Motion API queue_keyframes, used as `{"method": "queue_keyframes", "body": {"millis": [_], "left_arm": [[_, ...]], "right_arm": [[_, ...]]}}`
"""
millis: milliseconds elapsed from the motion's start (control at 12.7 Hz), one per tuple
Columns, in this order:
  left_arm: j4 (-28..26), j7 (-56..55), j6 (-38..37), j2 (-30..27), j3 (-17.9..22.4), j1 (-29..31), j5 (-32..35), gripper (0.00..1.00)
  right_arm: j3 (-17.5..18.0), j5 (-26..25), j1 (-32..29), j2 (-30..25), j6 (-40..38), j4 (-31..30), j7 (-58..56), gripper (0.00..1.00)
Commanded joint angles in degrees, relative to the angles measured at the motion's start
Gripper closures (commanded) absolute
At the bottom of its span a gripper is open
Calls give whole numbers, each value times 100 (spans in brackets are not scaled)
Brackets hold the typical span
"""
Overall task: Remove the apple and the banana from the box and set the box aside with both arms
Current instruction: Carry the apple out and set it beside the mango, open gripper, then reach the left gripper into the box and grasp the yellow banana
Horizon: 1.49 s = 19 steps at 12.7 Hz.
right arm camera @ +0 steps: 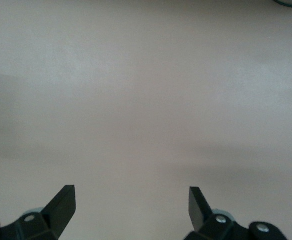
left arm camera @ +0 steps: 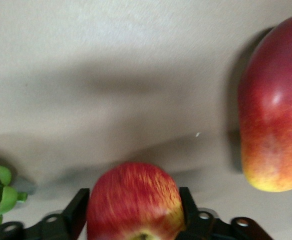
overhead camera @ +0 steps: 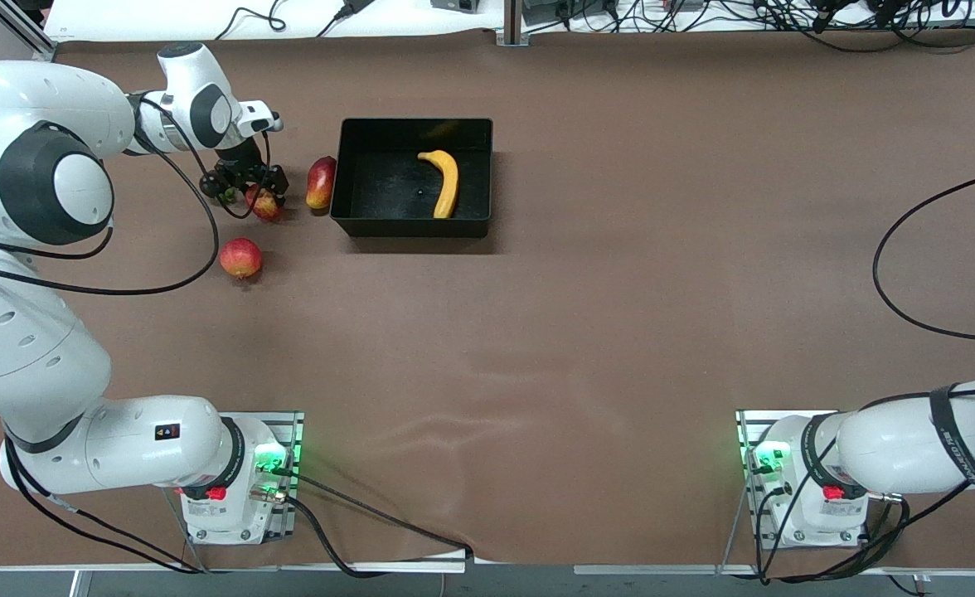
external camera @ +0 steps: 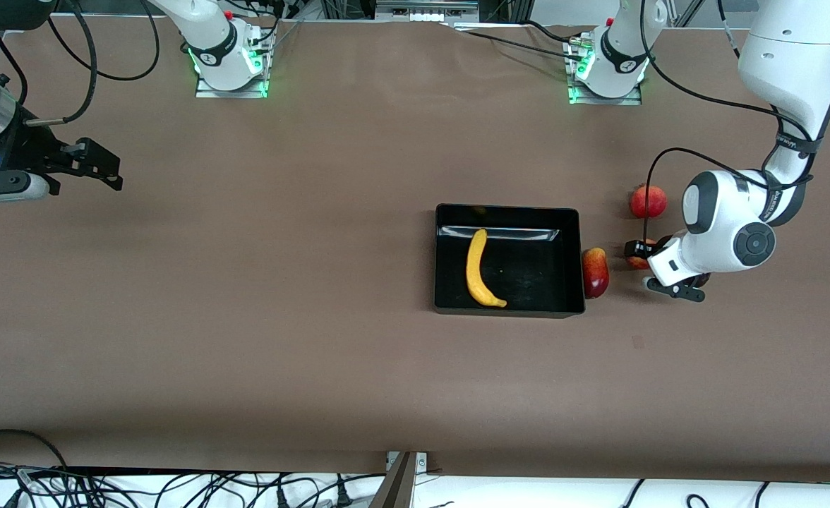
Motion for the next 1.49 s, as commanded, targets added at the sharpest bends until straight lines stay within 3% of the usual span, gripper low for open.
{"method": "queue_keyframes", "body": {"millis": [0,236,314,471,628,864,1021,1178,1414], "left_arm": [[370,-140,-397,-400,-189,-26,-127,0],[1879,-1718,-2477,-516,-1005,-43,-101,0],[2214,-2150,-2814,-507,-1225,-43,-66,0],[2455,-2749,-2852,-454,-1568,-183,-109,0],[2447,-3530,-2826,-244,-1570,-761,-22,0],[2324,-4157,-1950,29,-1579,-1246,-22,0],[2306,-4132,-1825,256,-1587,-1413,-4,0],[2140,-4411,-1160,459,-1552,-1835,-13,0],[1963,-4624,-78,907,-1552,-1977,92,0]], "right_arm": [[10,-7,14,45,-14,115,42,0],[10,2,14,45,-14,115,42,0],[10,2,14,45,-14,115,42,0],[10,2,14,45,-14,115,42,0],[10,2,14,45,-14,124,42,0],[10,2,14,45,-14,124,42,0],[10,2,14,45,-14,124,42,0],[10,2,14,45,-14,124,42,0],[10,2,14,45,-14,115,42,0]]}}
